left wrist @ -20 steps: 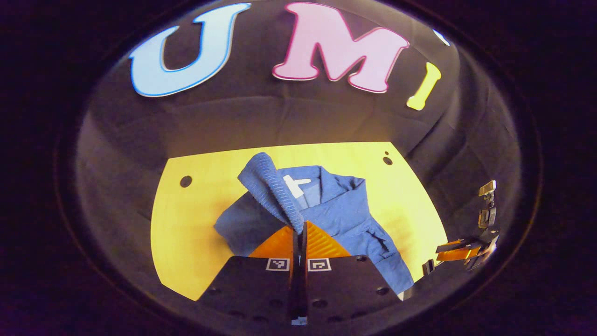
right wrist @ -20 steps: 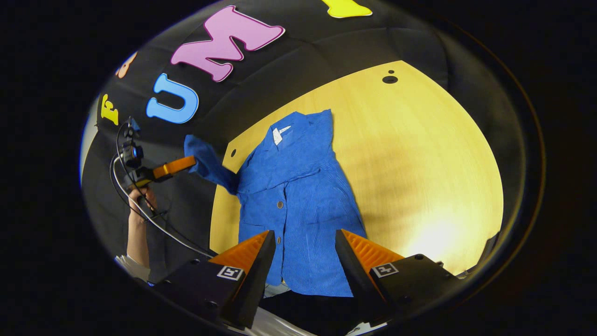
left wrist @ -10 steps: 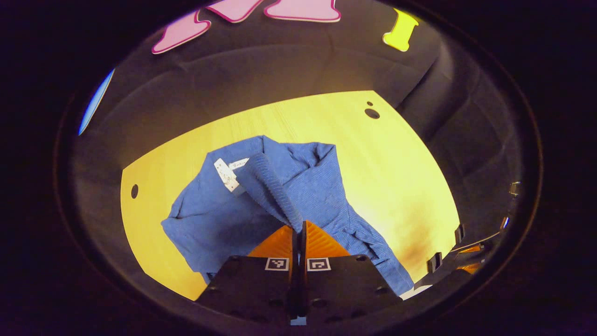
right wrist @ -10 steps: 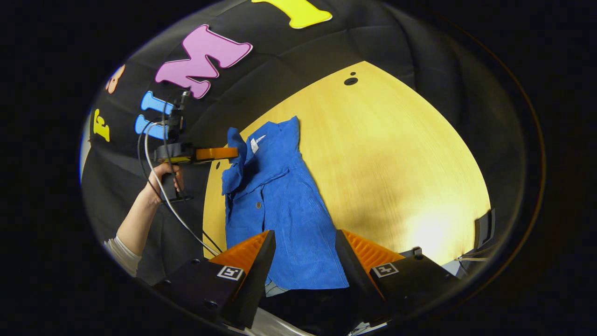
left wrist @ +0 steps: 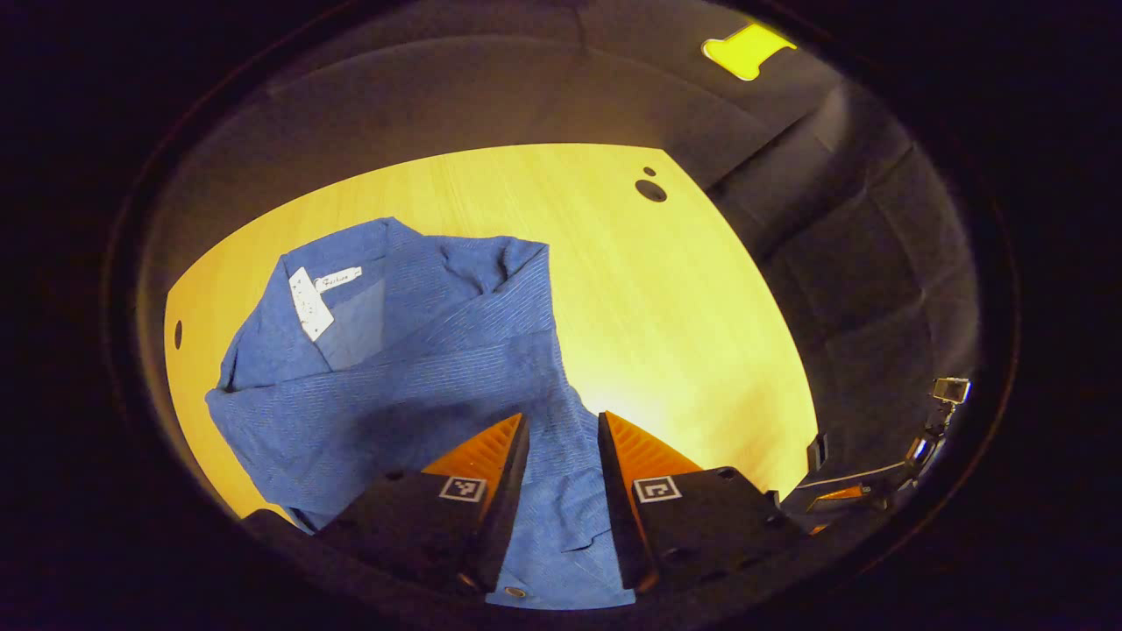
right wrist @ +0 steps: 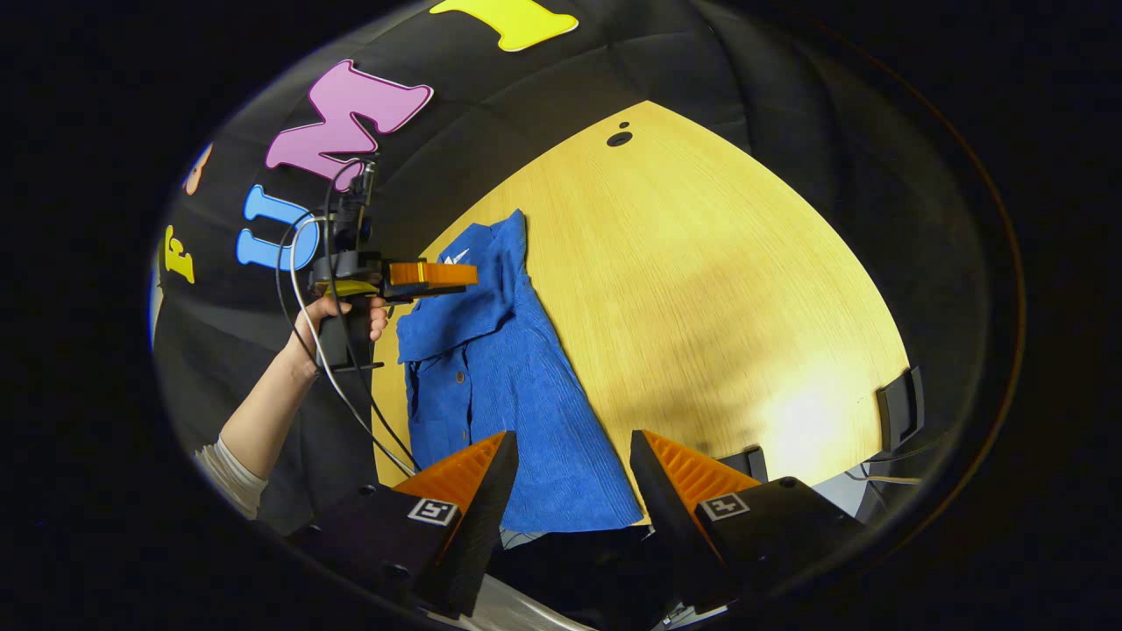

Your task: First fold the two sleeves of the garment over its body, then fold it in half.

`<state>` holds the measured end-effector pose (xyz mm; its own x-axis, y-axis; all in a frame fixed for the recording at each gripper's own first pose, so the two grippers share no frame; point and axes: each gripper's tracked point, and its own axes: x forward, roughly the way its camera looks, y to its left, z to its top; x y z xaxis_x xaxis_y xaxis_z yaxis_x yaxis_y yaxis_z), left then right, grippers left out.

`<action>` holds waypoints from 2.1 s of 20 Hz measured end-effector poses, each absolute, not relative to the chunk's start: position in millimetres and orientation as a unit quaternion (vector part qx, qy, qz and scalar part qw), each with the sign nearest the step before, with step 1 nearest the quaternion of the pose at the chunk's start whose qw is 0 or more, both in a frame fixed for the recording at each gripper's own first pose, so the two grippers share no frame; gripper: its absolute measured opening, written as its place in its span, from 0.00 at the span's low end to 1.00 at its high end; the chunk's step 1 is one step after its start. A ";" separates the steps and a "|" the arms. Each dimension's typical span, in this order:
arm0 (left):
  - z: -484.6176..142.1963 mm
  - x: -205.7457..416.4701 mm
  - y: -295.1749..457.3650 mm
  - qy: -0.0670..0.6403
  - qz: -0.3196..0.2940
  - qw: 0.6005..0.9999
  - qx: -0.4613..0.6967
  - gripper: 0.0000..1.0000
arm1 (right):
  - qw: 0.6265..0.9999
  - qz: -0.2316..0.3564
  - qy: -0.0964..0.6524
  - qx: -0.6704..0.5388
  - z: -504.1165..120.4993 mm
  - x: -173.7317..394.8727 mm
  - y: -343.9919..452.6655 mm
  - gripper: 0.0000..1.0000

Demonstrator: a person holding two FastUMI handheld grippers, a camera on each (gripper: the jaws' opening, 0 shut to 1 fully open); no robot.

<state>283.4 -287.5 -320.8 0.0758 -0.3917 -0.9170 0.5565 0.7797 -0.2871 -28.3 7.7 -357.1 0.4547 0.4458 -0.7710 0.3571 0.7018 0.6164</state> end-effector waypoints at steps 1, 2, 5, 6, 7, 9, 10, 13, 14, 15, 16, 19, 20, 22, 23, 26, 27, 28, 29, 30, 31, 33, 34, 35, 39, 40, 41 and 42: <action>-316.2 281.4 -289.4 0.588 -0.326 0.737 0.062 0.53 | 0.761 0.031 0.522 0.384 -358.6 -25.6 8.9 0.84; -310.1 279.6 -286.4 0.581 -0.322 0.745 0.061 0.74 | 0.761 0.034 0.522 0.383 -360.0 -22.7 11.9 0.84; -286.0 271.5 -250.5 0.552 -0.300 0.775 0.060 0.84 | 0.764 0.046 0.528 0.368 -365.6 -12.0 21.4 0.84; -277.7 265.1 -235.1 0.546 -0.293 0.783 0.055 0.86 | 0.764 0.053 0.532 0.360 -368.7 -9.1 28.7 0.85; -271.7 257.6 -216.5 0.541 -0.281 0.791 0.048 0.85 | 0.765 0.059 0.536 0.352 -371.5 -5.5 34.1 0.89; -260.4 237.8 -176.1 0.530 -0.261 0.807 0.027 0.85 | 0.767 0.069 0.542 0.335 -374.8 -0.7 45.1 0.96; -256.5 223.7 -157.9 0.523 -0.263 0.810 0.018 0.85 | 0.769 0.072 0.547 0.323 -379.0 0.6 50.7 0.97; -272.6 170.2 -73.1 0.549 -0.214 0.806 0.053 0.85 | 0.771 0.078 0.570 0.272 -390.0 -5.9 64.2 0.98; -281.6 150.6 -41.2 0.561 -0.187 0.803 0.070 0.85 | 0.768 0.080 0.583 0.253 -395.2 -13.1 70.0 0.98; -293.9 129.3 -15.2 0.577 -0.164 0.796 0.079 0.85 | 0.763 0.086 0.596 0.236 -399.7 -21.7 75.2 0.98; -308.1 108.6 6.6 0.598 -0.149 0.784 0.075 0.85 | 0.758 0.091 0.607 0.221 -403.9 -29.2 80.4 0.98; -345.5 53.1 55.8 0.671 -0.092 0.735 0.021 0.85 | 0.737 0.100 0.640 0.192 -417.5 -54.7 90.0 0.99; -356.3 44.8 66.3 0.684 -0.079 0.725 0.006 0.87 | 0.731 0.100 0.649 0.187 -422.5 -61.8 92.1 0.99; -370.3 28.4 82.5 0.708 -0.057 0.703 -0.013 0.86 | 0.715 0.095 0.670 0.173 -434.0 -78.0 93.9 0.99; -374.9 21.4 84.8 0.719 -0.054 0.692 -0.020 0.86 | 0.705 0.091 0.683 0.166 -438.5 -86.4 93.7 0.99; -385.5 15.7 85.1 0.738 -0.053 0.672 -0.020 0.85 | 0.685 0.077 0.709 0.150 -455.0 -101.0 96.7 0.99; -389.4 12.8 85.9 0.743 -0.053 0.667 -0.012 0.85 | 0.679 0.070 0.716 0.145 -459.0 -103.6 96.0 0.99; -393.5 10.5 87.6 0.748 -0.050 0.662 -0.003 0.85 | 0.678 0.064 0.718 0.144 -462.3 -103.7 97.4 0.99; -390.9 8.4 88.6 0.754 -0.047 0.656 0.006 0.85 | 0.678 0.060 0.719 0.140 -465.4 -102.9 97.4 0.99; -391.5 7.9 89.7 0.757 -0.047 0.652 0.014 0.85 | 0.677 0.056 0.721 0.135 -468.7 -102.6 96.2 0.99; -390.4 7.8 91.1 0.760 -0.046 0.648 0.019 0.85 | 0.677 0.051 0.722 0.132 -471.4 -102.1 96.1 0.99; -386.2 8.7 91.6 0.762 -0.048 0.645 0.027 0.85 | 0.677 0.046 0.724 0.125 -477.7 -101.8 96.1 0.99; -386.5 13.9 90.3 0.757 -0.052 0.650 0.028 0.86 | 0.677 0.044 0.725 0.121 -482.0 -102.9 96.5 0.99; -391.1 9.0 91.4 0.758 -0.051 0.649 0.030 0.84 | 0.674 0.040 0.728 0.119 -486.7 -104.4 95.9 0.99; -391.6 8.3 90.5 0.761 -0.047 0.646 0.026 0.85 | 0.674 0.022 0.732 0.094 -490.4 -105.2 93.2 0.95; -391.4 8.9 90.7 0.761 -0.048 0.646 0.028 0.84 | 0.674 0.021 0.734 0.079 -492.7 -106.0 93.4 0.94; -391.2 8.7 89.8 0.762 -0.047 0.646 0.026 0.85 | 0.673 0.024 0.736 0.069 -493.2 -106.7 94.9 0.92; -392.6 9.1 89.3 0.763 -0.046 0.644 0.025 0.85 | 0.673 0.028 0.736 0.072 -492.5 -107.4 99.7 0.91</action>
<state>9.1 89.3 -392.6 -0.1699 -0.0218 -0.9852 0.0972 0.9945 -0.0387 -107.4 99.7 -492.5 -0.0846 0.1439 -0.9860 0.0691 0.9880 0.1383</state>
